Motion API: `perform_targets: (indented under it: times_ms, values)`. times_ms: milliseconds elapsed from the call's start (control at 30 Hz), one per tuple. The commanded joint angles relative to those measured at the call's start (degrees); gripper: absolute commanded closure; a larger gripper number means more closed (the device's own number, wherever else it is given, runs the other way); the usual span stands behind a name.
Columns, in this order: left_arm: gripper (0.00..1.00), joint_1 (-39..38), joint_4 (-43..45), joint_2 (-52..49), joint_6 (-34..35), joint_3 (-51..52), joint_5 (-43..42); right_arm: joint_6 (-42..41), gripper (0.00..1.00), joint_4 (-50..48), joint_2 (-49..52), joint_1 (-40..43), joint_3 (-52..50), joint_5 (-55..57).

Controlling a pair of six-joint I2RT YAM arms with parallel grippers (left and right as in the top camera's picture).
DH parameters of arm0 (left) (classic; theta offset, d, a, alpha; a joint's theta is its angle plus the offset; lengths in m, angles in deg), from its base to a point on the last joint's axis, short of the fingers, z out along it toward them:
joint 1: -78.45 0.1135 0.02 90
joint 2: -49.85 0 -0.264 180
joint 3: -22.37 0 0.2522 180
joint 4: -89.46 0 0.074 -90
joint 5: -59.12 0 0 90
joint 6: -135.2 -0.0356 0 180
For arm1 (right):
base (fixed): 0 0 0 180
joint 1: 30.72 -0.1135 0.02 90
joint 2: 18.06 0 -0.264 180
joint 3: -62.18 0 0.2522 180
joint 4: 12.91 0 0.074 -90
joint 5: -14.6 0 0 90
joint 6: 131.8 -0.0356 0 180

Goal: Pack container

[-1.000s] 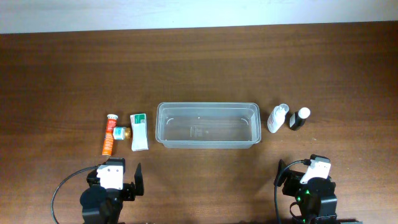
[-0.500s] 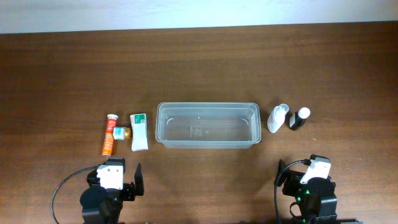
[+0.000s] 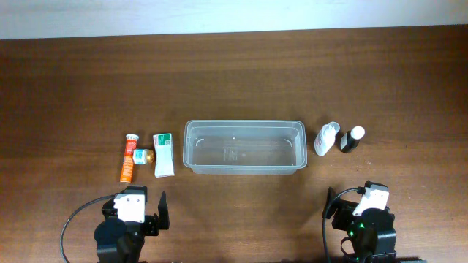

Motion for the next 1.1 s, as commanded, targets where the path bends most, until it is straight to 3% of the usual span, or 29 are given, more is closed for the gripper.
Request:
perform_targets:
  times_ms: [0,900,1067]
  values:
    - [0.00,-0.3,0.2,0.6,-0.9,0.3,0.2,-0.5,0.02,-0.1,-0.6,0.5,-0.5,0.1]
    - [0.00,-0.3,1.1,0.6,-0.9,0.3,0.0,-0.4,0.02,-0.1,-0.6,0.5,-0.5,0.1]
    - [0.00,-0.3,4.2,0.6,-0.9,0.2,-7.6,-2.3,0.01,-5.4,-0.6,0.5,-0.5,-3.2]
